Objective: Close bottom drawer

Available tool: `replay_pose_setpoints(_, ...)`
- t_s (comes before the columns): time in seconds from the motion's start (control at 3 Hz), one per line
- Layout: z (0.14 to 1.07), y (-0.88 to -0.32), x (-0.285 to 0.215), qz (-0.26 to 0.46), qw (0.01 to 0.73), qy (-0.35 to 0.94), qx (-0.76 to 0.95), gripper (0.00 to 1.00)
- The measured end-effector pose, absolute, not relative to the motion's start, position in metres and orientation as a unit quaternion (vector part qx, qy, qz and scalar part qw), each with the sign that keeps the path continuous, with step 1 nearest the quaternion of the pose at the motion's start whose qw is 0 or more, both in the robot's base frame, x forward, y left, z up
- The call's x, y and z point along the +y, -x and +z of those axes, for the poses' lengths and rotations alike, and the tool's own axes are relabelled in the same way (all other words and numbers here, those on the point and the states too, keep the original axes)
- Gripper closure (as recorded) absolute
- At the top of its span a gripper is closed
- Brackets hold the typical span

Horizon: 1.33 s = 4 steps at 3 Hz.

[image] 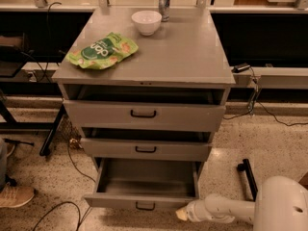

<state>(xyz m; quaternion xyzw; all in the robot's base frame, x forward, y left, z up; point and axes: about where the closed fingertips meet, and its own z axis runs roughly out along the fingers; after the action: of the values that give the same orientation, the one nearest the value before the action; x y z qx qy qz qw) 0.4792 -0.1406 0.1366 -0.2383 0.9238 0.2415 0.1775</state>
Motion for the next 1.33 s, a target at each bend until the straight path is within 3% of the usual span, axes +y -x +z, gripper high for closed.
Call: replay_pose_setpoints(1.33, 0.156, -0.552, -0.095, 0.257, 0.245, 0.307, 0.883, 1.00)
